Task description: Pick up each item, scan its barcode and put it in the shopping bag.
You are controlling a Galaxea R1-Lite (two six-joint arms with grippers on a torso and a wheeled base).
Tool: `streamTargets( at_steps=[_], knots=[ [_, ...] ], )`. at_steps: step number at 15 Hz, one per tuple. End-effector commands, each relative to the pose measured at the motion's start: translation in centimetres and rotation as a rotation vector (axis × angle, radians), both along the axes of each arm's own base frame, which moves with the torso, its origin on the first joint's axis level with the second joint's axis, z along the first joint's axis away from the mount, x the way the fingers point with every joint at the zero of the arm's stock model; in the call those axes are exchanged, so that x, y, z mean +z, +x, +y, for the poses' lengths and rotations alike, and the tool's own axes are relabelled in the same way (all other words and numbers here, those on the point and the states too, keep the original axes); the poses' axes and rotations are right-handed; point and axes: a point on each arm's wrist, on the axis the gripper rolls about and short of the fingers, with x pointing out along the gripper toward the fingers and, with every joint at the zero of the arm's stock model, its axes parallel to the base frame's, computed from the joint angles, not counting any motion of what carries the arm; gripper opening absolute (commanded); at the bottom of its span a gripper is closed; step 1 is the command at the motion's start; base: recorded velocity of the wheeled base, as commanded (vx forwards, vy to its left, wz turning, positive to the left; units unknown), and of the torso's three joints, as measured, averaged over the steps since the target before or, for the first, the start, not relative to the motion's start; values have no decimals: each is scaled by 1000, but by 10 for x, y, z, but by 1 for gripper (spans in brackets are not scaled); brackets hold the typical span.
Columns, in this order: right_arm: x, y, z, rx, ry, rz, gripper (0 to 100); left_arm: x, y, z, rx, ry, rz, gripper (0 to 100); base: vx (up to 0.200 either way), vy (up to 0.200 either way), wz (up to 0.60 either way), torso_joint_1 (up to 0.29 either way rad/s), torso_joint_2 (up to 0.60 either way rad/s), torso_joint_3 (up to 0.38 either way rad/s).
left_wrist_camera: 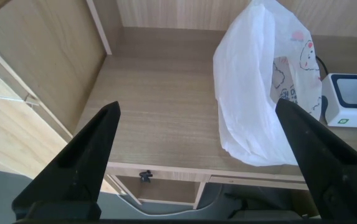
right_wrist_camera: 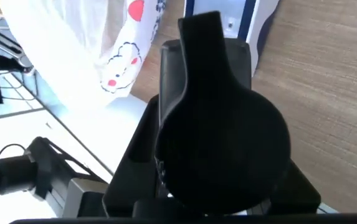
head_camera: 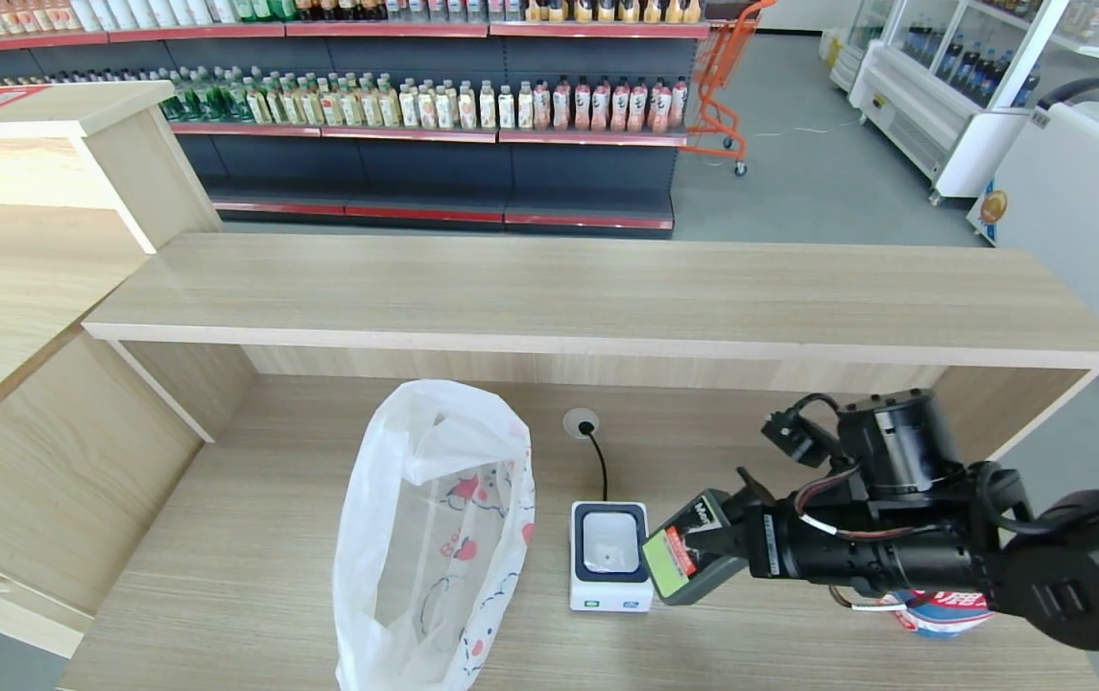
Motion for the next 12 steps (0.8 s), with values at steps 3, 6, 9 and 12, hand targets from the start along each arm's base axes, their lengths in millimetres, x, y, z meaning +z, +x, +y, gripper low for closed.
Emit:
streamTargets(
  at_steps=[3,6,9,12],
  knots=[
    [-40,23,25,0,-66,60,0,0,0,0,0,0,0,100,0,0,0,0,0,0],
    [-43,33,33,2,-66,51,0,0,0,0,0,0,0,100,0,0,0,0,0,0],
    [-44,45,45,14,-55,29,0,0,0,0,0,0,0,100,0,0,0,0,0,0],
    [-49,52,57,31,-50,16,0,0,0,0,0,0,0,100,0,0,0,0,0,0]
  ],
)
